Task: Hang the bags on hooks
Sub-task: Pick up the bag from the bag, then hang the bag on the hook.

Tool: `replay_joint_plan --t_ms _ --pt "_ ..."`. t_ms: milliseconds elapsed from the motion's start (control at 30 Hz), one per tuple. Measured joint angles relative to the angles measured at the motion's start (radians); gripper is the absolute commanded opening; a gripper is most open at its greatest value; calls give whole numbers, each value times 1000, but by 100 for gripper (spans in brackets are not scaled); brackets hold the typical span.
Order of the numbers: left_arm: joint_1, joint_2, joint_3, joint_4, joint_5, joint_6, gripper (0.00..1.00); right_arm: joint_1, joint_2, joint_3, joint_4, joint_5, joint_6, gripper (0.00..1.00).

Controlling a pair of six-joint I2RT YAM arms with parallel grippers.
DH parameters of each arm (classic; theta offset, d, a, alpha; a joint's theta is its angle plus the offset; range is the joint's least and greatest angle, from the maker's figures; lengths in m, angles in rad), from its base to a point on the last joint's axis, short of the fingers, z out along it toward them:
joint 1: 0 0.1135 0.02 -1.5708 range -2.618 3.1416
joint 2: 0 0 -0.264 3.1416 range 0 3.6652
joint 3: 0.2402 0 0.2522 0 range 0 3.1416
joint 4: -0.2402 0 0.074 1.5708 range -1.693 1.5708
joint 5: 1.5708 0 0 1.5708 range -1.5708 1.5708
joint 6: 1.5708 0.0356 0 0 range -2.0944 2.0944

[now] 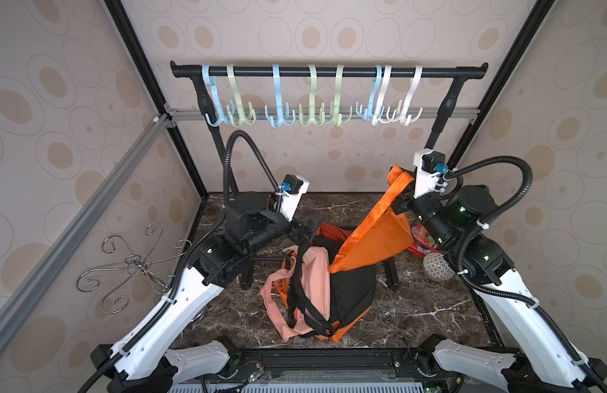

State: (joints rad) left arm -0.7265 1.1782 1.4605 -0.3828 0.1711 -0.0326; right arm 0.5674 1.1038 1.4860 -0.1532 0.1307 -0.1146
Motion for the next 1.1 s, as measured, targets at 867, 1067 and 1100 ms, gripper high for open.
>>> replay_joint_plan --t_ms 867,1067,1100 --pt "-209 232 47 156 11 -11 88 62 58 109 -156 -43 6 0" --pt "-209 183 7 163 -120 -1 24 63 37 109 -157 84 0 0" --pt "-209 170 -2 165 -140 3 15 63 33 109 -158 115 -2 0"
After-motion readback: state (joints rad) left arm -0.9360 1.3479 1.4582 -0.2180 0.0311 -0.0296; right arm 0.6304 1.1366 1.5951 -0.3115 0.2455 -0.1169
